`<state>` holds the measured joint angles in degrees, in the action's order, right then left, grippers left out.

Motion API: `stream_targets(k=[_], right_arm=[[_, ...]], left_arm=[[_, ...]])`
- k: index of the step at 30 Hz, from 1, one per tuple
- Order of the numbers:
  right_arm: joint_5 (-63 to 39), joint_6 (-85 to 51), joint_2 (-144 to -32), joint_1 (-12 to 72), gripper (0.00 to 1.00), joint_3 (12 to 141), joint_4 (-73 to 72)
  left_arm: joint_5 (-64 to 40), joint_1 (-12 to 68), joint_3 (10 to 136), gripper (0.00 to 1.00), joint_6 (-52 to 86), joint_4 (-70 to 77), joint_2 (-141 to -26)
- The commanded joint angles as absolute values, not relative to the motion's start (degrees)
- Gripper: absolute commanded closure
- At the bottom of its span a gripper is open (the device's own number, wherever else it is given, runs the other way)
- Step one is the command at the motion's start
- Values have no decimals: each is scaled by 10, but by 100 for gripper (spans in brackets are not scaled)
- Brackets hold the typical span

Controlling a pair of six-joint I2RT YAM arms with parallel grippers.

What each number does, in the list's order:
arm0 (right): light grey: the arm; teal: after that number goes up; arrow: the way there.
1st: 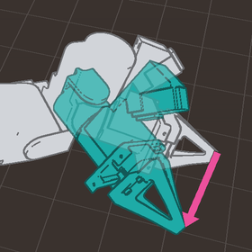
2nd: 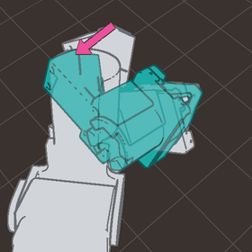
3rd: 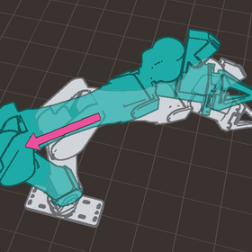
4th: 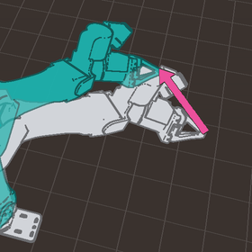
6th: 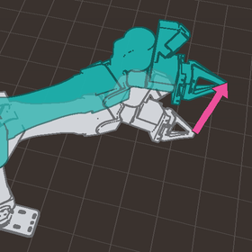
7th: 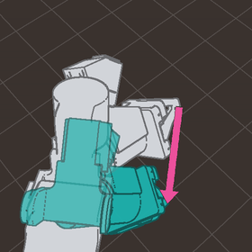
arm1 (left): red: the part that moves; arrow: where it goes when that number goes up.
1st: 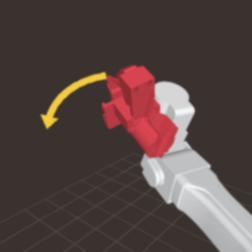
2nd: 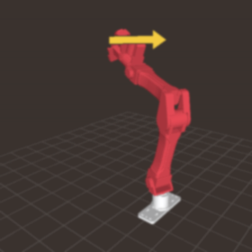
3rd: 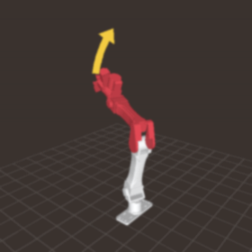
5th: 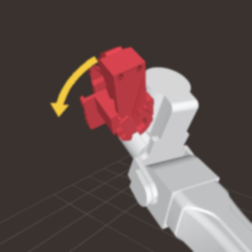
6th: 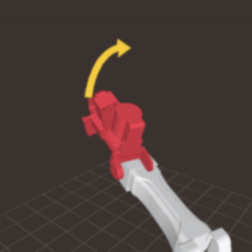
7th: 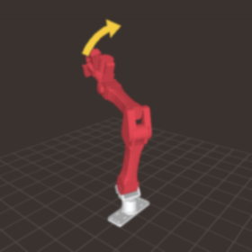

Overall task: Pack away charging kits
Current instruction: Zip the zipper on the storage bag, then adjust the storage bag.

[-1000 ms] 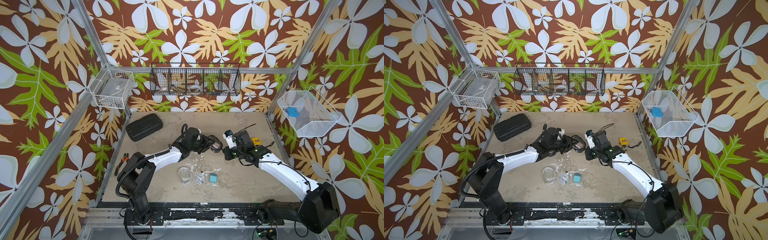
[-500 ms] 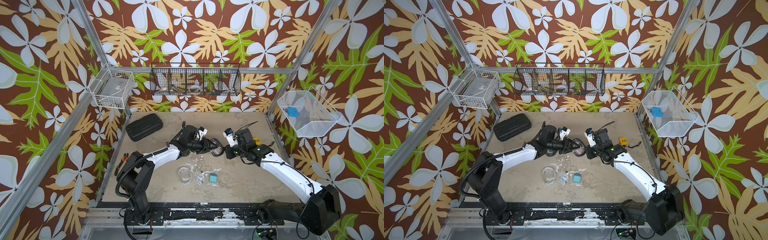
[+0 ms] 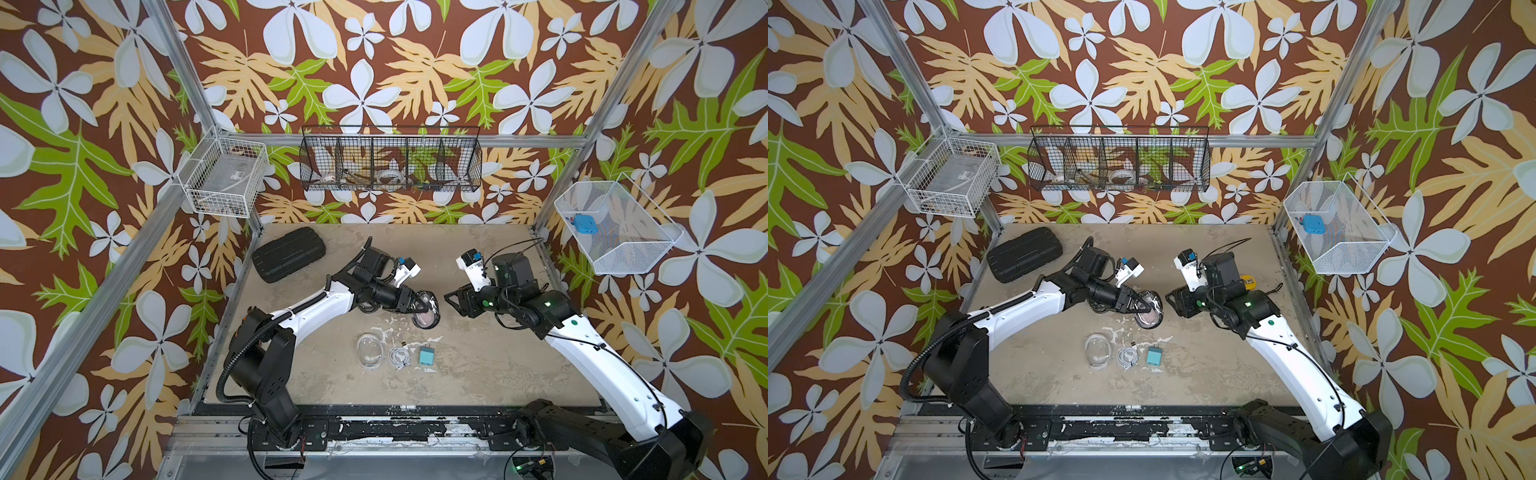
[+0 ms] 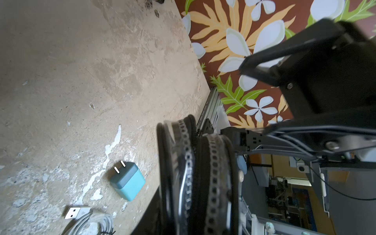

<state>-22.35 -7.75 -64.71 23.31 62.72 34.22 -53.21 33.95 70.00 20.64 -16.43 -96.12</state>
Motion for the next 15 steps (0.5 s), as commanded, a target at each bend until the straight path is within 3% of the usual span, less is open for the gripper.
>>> stream_targets(k=[1,5,15], right_arm=[[-381,-102,-647,221,38,624,327],[-467,-122,-664,210,34,612,286],[-577,-98,-706,210,34,591,267]], left_arm=[[-564,340,704,100,120,-215,-954],[-577,348,693,100,97,-206,-922],[-630,366,675,100,71,-201,-878]])
